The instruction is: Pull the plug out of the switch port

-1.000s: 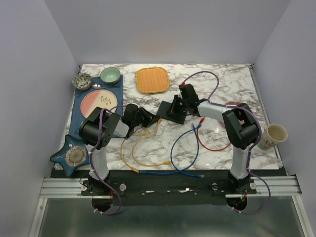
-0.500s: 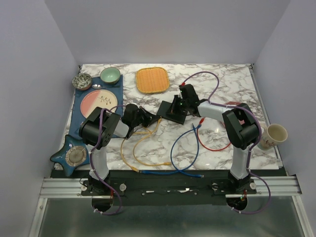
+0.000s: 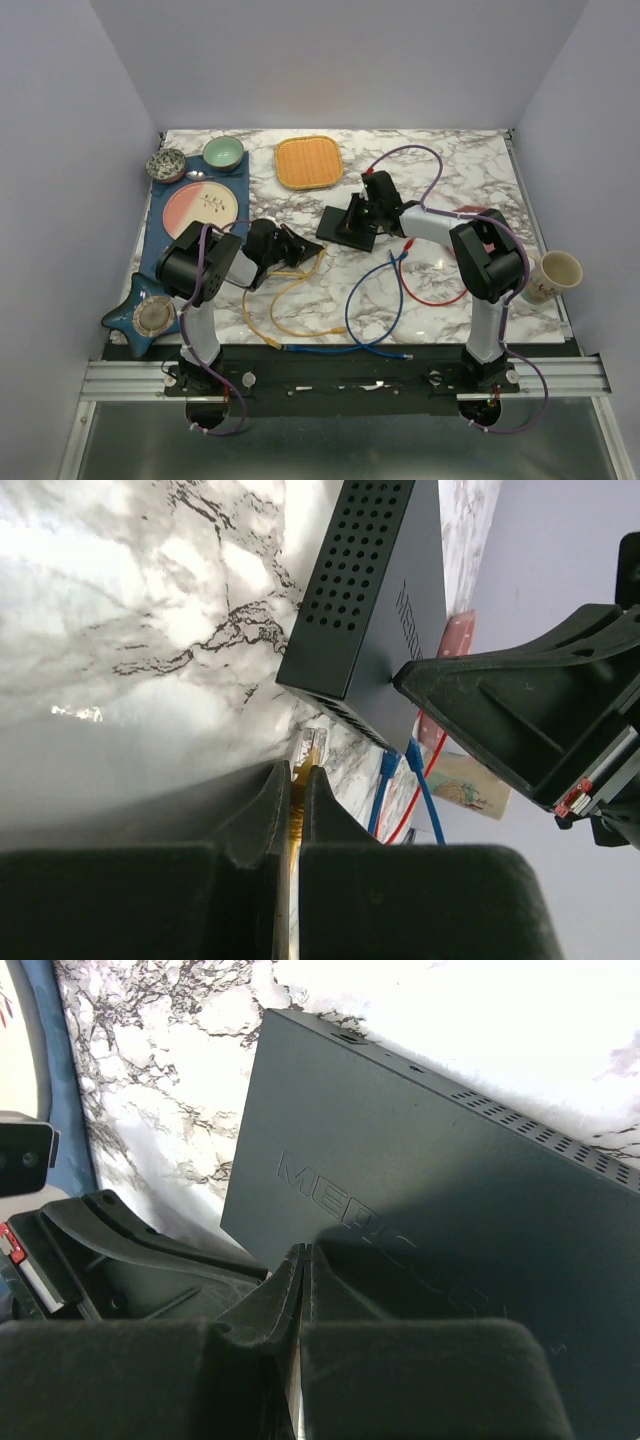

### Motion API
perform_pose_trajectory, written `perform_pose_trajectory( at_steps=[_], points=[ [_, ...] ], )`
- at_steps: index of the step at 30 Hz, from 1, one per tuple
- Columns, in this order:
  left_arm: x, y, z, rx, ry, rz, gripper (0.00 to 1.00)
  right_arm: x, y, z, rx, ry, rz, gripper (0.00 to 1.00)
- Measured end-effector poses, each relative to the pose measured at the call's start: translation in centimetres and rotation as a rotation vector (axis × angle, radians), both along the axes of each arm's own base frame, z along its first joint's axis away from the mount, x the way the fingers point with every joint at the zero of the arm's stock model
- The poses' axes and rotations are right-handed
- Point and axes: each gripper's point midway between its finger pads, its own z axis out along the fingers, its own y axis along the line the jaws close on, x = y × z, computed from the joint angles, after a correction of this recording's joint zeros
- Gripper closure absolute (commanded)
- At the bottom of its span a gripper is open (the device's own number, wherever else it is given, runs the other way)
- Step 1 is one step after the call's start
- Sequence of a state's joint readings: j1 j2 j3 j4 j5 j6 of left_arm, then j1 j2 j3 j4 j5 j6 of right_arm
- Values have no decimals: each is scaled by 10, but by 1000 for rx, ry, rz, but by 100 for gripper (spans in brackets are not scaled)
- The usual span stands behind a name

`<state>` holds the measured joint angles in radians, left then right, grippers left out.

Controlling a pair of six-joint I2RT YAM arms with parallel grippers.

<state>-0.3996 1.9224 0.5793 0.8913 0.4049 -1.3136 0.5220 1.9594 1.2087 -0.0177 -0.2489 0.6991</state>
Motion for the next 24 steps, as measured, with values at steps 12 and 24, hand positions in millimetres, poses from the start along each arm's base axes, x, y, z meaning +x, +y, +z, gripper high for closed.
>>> perform_pose_trajectory(
  at_steps=[12,24],
  points=[
    [-19,11,10,66,-12,-34,100,-3,-6,2,-15,-12,-10,85],
    [-49,-39,84,352,-324,-354,100,-32,-43,42,-47,-113,-78,61]
  ],
)
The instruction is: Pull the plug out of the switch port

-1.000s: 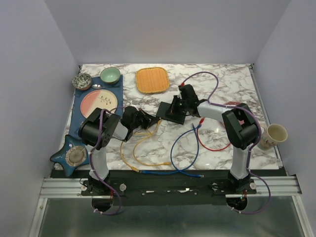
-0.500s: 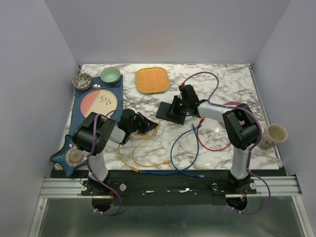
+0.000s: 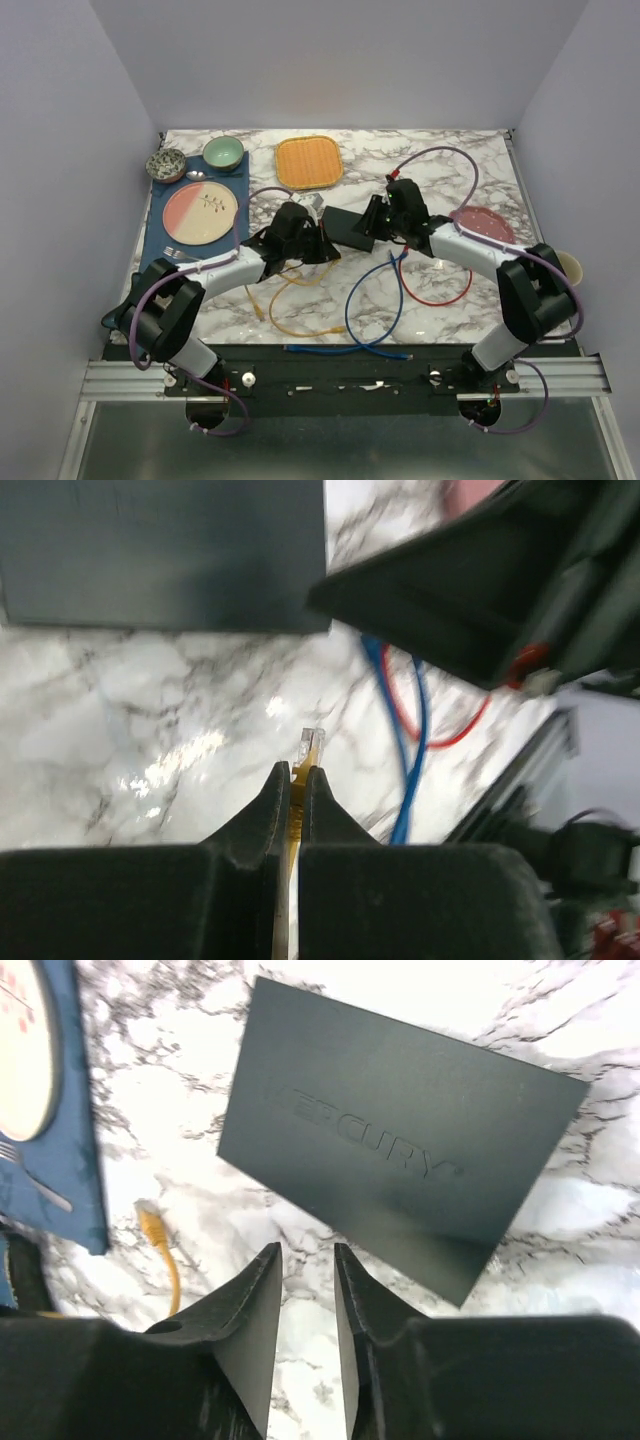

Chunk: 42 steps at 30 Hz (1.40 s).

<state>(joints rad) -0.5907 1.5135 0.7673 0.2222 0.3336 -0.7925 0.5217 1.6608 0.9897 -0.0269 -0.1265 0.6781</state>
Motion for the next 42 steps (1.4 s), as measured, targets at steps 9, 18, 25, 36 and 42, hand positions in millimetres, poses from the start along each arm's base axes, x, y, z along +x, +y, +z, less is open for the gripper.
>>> perform_pose_trajectory(
  at_steps=[9,18,25,36,42],
  points=[
    [-41,16,-68,423,85,-87,85,-25,-34,29,-41,-116,-43,49],
    [-37,45,-66,527,73,11,1,-29,-48,17,-107,-84,-82,47],
    [-21,69,-2,480,-103,187,1,-47,-66,20,-128,-102,-107,50],
    [-34,101,-9,636,-25,222,1,-68,-81,27,-112,-150,-111,50],
    [-53,133,17,640,-48,305,1,-73,-83,27,-106,-158,-110,51]
  ],
)
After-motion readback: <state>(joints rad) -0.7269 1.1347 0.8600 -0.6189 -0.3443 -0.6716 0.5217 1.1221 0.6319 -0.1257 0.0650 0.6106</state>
